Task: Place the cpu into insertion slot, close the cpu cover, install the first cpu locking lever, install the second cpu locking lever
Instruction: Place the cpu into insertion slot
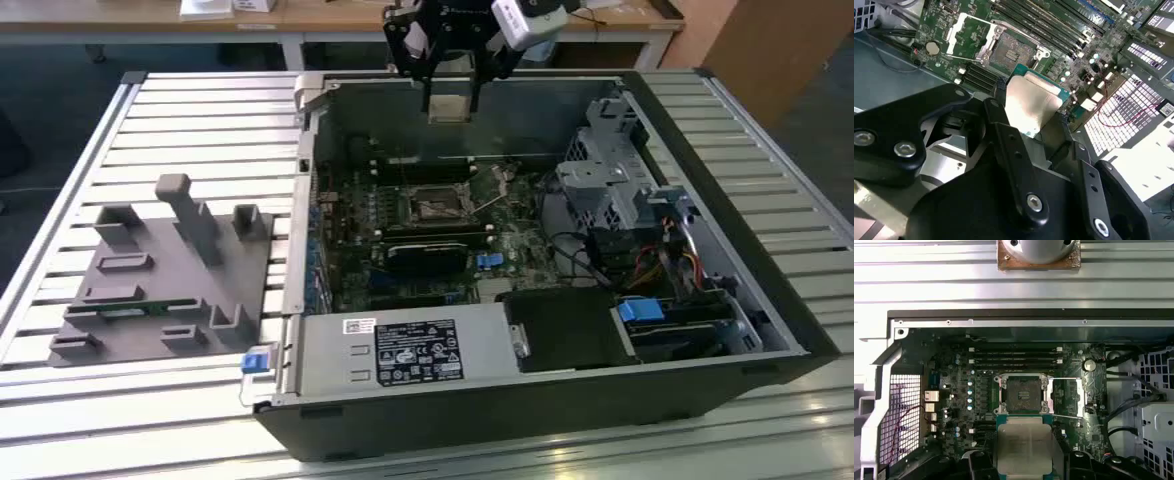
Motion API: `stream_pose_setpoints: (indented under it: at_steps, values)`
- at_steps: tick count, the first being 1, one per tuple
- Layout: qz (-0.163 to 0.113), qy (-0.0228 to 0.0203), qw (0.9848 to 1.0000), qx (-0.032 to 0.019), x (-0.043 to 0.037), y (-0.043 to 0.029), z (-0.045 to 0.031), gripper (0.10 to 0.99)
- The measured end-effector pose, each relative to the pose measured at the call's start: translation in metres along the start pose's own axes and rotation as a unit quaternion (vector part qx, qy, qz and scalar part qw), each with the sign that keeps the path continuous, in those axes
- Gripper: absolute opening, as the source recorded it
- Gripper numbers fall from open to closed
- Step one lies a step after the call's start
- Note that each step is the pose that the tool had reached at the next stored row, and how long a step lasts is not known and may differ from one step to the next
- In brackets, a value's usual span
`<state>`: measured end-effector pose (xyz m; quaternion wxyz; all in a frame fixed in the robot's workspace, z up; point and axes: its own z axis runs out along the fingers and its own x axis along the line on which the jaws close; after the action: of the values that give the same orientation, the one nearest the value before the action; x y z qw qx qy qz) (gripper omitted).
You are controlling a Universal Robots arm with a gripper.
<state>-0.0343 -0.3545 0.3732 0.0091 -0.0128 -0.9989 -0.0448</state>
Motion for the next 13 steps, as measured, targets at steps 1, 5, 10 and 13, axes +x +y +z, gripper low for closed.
stream_pose_setpoints:
  at_steps: [1,5,10,13]
  values:
    - [0.000,0.0000,1.0000,0.0000,0.0000,0.0000,0.0000,0.525]
    - [0.001,0.0000,1.0000,0.0000,0.0000,0.0000,0.0000,0.525]
    - [0.019,-0.0017,0.9998,-0.0003,0.0000,0.0000,0.0001,0.525]
    - [0.041,-0.0037,0.9991,-0.0005,0.0000,0.0000,0.0002,0.525]
